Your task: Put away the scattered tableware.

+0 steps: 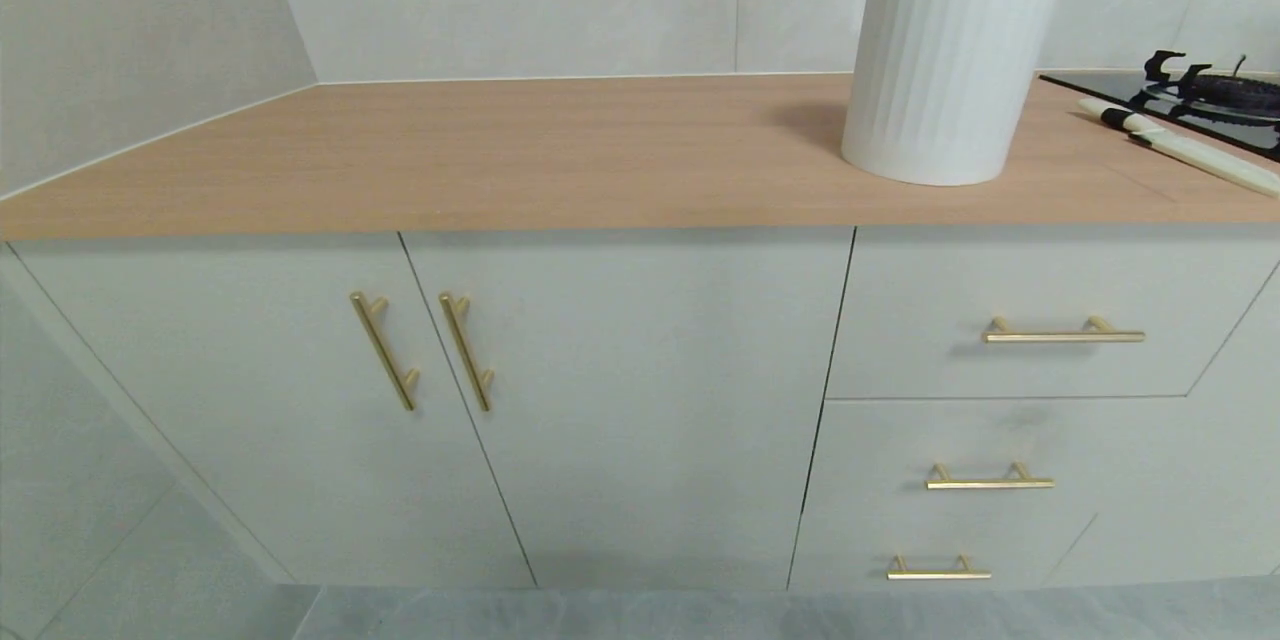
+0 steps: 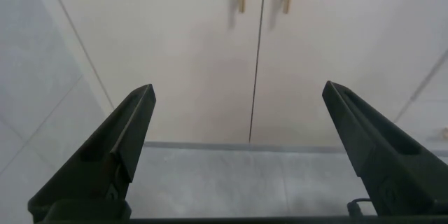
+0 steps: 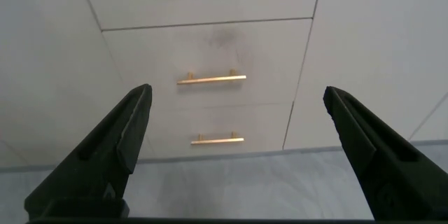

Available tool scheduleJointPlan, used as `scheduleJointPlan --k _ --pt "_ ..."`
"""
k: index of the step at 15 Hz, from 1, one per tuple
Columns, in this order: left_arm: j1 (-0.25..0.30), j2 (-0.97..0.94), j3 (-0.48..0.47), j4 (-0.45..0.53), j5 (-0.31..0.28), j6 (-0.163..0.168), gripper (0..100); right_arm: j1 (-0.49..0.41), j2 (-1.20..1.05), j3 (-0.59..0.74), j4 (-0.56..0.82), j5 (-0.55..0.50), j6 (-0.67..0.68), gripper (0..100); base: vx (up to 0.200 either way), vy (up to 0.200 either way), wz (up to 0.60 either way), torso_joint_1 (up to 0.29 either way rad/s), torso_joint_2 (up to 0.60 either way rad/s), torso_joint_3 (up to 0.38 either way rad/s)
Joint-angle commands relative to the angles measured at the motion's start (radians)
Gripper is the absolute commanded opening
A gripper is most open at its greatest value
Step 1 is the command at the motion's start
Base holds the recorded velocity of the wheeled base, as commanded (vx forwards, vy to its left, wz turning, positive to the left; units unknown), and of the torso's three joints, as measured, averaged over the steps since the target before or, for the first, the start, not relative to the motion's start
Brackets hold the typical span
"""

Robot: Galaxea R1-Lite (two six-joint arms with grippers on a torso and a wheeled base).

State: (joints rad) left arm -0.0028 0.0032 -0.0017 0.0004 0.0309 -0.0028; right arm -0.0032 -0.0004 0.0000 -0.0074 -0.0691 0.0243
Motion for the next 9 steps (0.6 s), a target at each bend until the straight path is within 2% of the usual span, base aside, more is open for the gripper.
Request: scheduleJointPlan --k 1,4,9 --pt "0.000 0.000 0.000 0.000 0.000 0.000 100 0.000 0.002 0.000 0.000 0.000 0.000 100 0.200 0.000 0.00 0.002 0.01 0.002" --pt "0.000 0.000 0.000 0.000 0.000 0.000 100 0.000 0.002 0.000 0.000 0.000 0.000 100 0.200 0.000 0.00 0.002 0.00 0.001" --pt "0.000 0.000 0.000 0.000 0.000 0.000 100 0.000 0.002 0.000 0.000 0.000 0.000 100 0.000 0.000 0.00 0.000 0.00 0.000"
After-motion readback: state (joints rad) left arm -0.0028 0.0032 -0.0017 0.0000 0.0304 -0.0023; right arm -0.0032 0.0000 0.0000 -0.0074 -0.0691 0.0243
